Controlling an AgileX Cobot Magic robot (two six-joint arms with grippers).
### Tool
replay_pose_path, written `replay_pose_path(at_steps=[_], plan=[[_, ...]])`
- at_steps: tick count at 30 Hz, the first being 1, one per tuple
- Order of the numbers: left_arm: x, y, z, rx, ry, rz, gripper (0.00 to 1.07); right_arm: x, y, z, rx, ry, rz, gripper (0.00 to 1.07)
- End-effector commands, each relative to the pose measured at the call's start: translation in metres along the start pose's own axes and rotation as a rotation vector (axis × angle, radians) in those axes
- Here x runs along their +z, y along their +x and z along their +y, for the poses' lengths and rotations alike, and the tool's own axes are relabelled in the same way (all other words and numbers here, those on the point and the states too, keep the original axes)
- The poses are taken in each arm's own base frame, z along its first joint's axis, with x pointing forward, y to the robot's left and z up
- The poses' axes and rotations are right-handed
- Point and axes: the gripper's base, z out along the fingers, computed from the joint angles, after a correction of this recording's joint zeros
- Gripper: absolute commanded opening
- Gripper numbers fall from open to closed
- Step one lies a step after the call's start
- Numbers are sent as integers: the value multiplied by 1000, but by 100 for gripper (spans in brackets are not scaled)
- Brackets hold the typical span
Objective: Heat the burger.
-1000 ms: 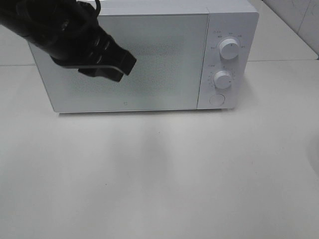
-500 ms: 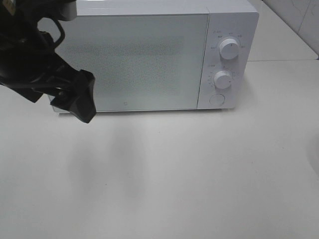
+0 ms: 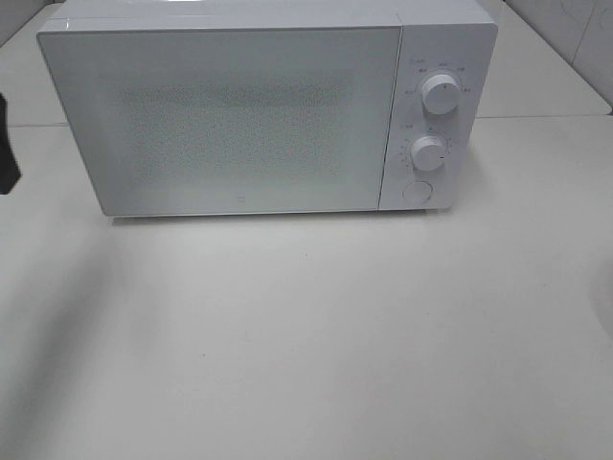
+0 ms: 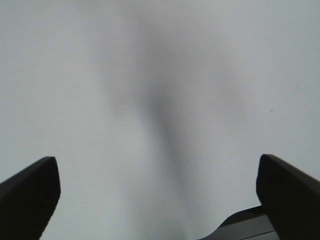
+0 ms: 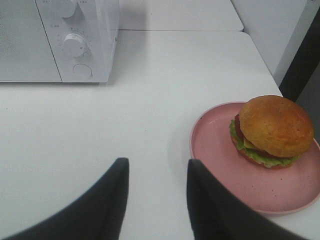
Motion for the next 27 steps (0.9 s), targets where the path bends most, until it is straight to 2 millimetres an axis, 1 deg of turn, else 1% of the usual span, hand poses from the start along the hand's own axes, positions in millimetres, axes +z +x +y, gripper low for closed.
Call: replay_pose_path(at_steps=[1, 2, 4, 5, 6, 8, 9, 10, 11, 12, 13, 14, 15, 16, 17, 18, 19, 20, 21, 22, 23, 24, 25, 26, 27], plan=[[-9, 10, 32, -50, -22, 30, 101, -4, 2, 0, -2, 6, -35, 41], [-9, 10, 32, -50, -22, 30, 101, -4, 2, 0, -2, 6, -35, 41], [-11, 16, 47, -103, -25, 59, 101, -4, 2, 0, -2, 6, -35, 41], [-11, 16, 47, -103, -25, 59, 101, -4, 2, 0, -2, 6, -35, 41], [-14, 21, 52, -126, -28, 57, 100, -4, 2, 0, -2, 6, -35, 41], [-16, 25, 53, -134, -32, 51, 101, -4, 2, 0, -2, 6, -35, 41], [-19, 37, 54, -151, -40, 37, 101, -4, 2, 0, -2, 6, -35, 41], [-19, 37, 54, -151, -40, 37, 101, -4, 2, 0, -2, 6, -35, 41], [-19, 45, 54, -160, -46, 31, 101, -4, 2, 0, -2, 6, -35, 41], [-18, 60, 53, -176, -55, 14, 101, -4, 2, 0, -2, 6, -35, 41], [-18, 60, 53, -176, -55, 14, 101, -4, 2, 0, -2, 6, -35, 41], [-14, 80, 48, -190, -52, 21, 101, -4, 2, 0, -2, 6, -35, 41], [-14, 91, 43, -200, -38, 18, 101, -4, 2, 0, -2, 6, -35, 41], [-14, 91, 43, -200, -38, 18, 101, -4, 2, 0, -2, 6, -35, 41], [-17, 110, 33, -218, -10, -12, 101, -4, 2, 0, -2, 6, -35, 41], [-17, 110, 33, -218, -10, -12, 101, -4, 2, 0, -2, 6, -35, 41], [-20, 118, 27, -223, 5, -34, 101, -4, 2, 0, -2, 6, -35, 41], [-20, 135, 17, -238, 45, -64, 101, -4, 2, 0, -2, 6, -35, 41], [-20, 135, 17, -238, 45, -64, 101, -4, 2, 0, -2, 6, -35, 41], [-22, 150, 10, -236, 48, -100, 101, -4, 2, 0, -2, 6, -35, 41], [-24, 158, 7, -231, 40, -125, 101, -4, 2, 0, -2, 6, -35, 41], [-24, 158, 7, -231, 40, -125, 101, -4, 2, 0, -2, 6, -35, 41], [-29, 172, 2, -220, 27, -180, 101, -4, 2, 0, -2, 6, -35, 41], [-29, 172, 2, -220, 27, -180, 101, -4, 2, 0, -2, 6, -35, 41], [-33, 179, -1, -213, 18, -217, 101, -4, 2, 0, -2, 6, -35, 41]])
